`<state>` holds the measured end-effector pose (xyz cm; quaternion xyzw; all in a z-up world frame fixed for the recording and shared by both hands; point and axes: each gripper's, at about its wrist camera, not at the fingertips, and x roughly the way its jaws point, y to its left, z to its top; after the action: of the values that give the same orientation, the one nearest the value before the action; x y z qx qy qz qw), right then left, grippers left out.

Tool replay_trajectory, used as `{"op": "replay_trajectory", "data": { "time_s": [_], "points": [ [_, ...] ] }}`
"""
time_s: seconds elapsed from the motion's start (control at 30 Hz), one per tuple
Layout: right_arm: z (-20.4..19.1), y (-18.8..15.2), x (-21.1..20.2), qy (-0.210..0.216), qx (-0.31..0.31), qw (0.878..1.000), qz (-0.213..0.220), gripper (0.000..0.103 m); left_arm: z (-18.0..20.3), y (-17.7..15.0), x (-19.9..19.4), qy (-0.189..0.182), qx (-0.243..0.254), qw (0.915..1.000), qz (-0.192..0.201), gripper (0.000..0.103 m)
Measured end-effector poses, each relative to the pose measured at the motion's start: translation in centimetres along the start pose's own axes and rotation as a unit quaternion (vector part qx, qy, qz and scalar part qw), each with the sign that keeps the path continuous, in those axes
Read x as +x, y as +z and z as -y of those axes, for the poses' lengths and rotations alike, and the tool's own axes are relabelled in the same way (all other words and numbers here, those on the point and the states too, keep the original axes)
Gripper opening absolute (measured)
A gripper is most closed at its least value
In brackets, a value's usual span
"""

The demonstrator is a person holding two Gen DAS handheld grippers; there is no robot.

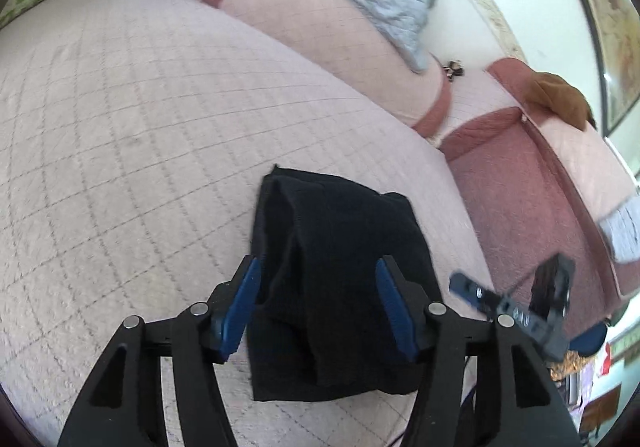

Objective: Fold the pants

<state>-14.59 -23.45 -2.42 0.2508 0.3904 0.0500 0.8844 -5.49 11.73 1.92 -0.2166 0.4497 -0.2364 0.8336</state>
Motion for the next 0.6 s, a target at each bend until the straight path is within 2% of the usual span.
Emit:
{"op": "replay_trajectory", "data": {
  "time_s": [0.13, 0.23, 0.3, 0.4, 0.5, 0.6],
  "points": [
    [1.5, -0.9, 1.0, 0.033, 0.059, 0.997, -0.027, 0.057, 1.0, -0.3, 0.3, 0.048, 0.015, 0.9987, 0.010, 0.062],
    [0.8, -0.7, 1.1, 0.040, 0.043, 0.998, -0.023, 0.057, 2.6, -0.5, 0.2, 0.105, 0.050, 0.9926, 0.034, 0.075],
    [0.3, -0.8, 1.1, 0.039, 0.032, 0.998, -0.022, 0.057, 4.0, -0.8, 0.2, 0.157, 0.084, 0.9824, 0.056, 0.080],
    [-0.1, -1.4, 1.2, 0.042, 0.029, 0.998, -0.022, 0.057, 5.3, -1.2, 0.3, 0.211, 0.123, 0.9673, 0.070, 0.080],
    [-0.2, -1.5, 1.0, 0.040, 0.030, 0.999, -0.017, 0.057, 5.9, -1.6, 0.6, 0.247, 0.145, 0.9554, 0.073, 0.080],
    [-0.3, -1.6, 1.1, 0.034, 0.028, 0.999, -0.012, 0.059, 5.9, -1.8, 0.8, 0.260, 0.157, 0.9502, 0.069, 0.080]
  ]
}}
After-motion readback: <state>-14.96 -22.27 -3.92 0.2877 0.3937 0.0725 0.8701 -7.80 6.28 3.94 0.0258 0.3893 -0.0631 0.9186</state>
